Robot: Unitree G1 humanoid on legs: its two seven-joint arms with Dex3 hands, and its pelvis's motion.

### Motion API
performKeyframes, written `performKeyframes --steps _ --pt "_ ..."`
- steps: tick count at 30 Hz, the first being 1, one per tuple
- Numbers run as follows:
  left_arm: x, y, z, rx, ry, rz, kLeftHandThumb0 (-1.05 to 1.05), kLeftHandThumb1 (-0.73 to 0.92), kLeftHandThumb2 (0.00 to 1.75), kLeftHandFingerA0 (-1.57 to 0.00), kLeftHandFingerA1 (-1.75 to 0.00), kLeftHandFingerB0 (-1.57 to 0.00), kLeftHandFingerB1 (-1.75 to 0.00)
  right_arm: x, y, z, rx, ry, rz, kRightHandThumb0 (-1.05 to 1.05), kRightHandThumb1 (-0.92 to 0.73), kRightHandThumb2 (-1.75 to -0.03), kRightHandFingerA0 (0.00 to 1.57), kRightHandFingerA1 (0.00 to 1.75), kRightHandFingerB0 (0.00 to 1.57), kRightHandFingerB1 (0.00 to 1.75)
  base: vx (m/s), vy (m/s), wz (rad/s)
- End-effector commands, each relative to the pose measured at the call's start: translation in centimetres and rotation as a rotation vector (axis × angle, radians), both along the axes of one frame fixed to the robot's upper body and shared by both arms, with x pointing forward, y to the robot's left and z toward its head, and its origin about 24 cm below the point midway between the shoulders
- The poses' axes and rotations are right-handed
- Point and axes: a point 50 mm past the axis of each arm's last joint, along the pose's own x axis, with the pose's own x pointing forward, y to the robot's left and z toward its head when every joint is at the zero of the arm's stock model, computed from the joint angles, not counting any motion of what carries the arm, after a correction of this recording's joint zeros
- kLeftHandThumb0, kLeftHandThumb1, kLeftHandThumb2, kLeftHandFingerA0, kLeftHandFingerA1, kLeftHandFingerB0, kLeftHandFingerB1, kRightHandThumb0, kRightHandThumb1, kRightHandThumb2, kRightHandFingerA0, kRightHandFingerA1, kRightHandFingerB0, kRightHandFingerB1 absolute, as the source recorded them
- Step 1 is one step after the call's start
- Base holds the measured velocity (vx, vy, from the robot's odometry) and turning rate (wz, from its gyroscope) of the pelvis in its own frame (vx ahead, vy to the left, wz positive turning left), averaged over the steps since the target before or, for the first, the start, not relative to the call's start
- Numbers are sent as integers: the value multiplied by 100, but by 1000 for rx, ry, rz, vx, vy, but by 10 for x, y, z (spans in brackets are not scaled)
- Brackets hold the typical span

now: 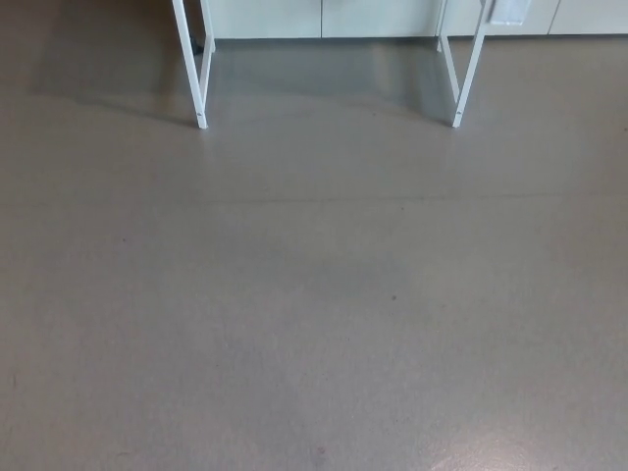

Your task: The robot walks towards a desk on which a file tray is kept in the middle and a stapler is kept to its right. The robot lifts the stapler using its right hand and places it on the file tray.

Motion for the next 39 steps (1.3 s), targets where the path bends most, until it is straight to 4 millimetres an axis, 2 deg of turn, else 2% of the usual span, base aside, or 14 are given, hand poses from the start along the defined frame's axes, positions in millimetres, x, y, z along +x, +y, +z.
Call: performKeyframes --steps 1,9,10,12,13,14,15,20,22,23,24,32,36,39 --pt "2 5 5 28 3 -31 -77 40 124 -6 -76 0 -69 2 -6 5 -18 35 21 -57 -67 -60 4 29 5 25 0 0 0" --pt "2 4 5 34 7 -55 -96 43 120 -25 -86 -19 -78 4 -6 6 -7 42 8 -50 -66 -60 6 31 4 25 0 0 0" --pt "2 5 5 19 -17 -2 -102 42 122 -29 -91 -22 -79 3 -5 6 9 15 -8 -31 -54 -103 0 49 0 50 0 0 0" --pt "3 5 5 25 -17 19 -105 44 123 -27 -90 -19 -75 2 -5 5 3 20 -10 -32 -53 -102 0 49 0 50 0 0 0" --pt "2 4 5 18 -26 18 -101 43 122 -28 -90 -18 -74 3 -5 6 4 19 -10 -49 -64 -62 22 35 8 20 0 0 0" --pt "2 4 5 26 -17 -2 -105 45 122 -30 -90 -21 -78 3 -5 6 8 18 -9 -31 -53 -103 0 49 0 50 0 0 0" --pt "2 4 5 28 -12 -7 -105 47 124 -24 -87 -17 -72 3 -5 6 4 20 -5 -49 -64 -62 14 34 8 20 0 0 0" --pt "1 5 5 30 3 -37 -105 49 126 -24 -87 -12 -77 3 -5 6 -14 38 9 -51 -46 -85 0 35 2 31 0 0 0" --pt "1 4 4 23 -9 -7 -105 48 125 -26 -89 -12 -77 3 -6 5 -7 40 -3 -52 -65 -60 10 31 6 25 0 0 0" --pt "1 4 4 32 0 -17 -69 35 118 -15 -77 0 -67 3 -6 5 5 30 -6 -49 -44 -85 1 46 0 34 0 0 0" --pt "1 4 4 37 6 -38 -69 37 120 -16 -77 0 -67 3 -7 6 13 46 -5 -53 -66 -60 12 33 4 25 0 0 0" --pt "1 4 4 23 -5 -38 -66 35 118 -19 -77 0 -66 2 -7 7 21 43 3 -52 -65 -62 8 28 9 22 0 0 0" --pt "3 4 5 25 -3 -38 -99 51 104 -41 -116 -17 -96 2 -6 6 17 45 -18 -52 -47 -86 1 34 1 34 0 0 0" --pt "2 4 4 22 -4 -14 -67 35 118 -25 -79 0 -66 0 -7 7 7 59 16 -57 -66 -60 4 30 8 26 0 0 0"
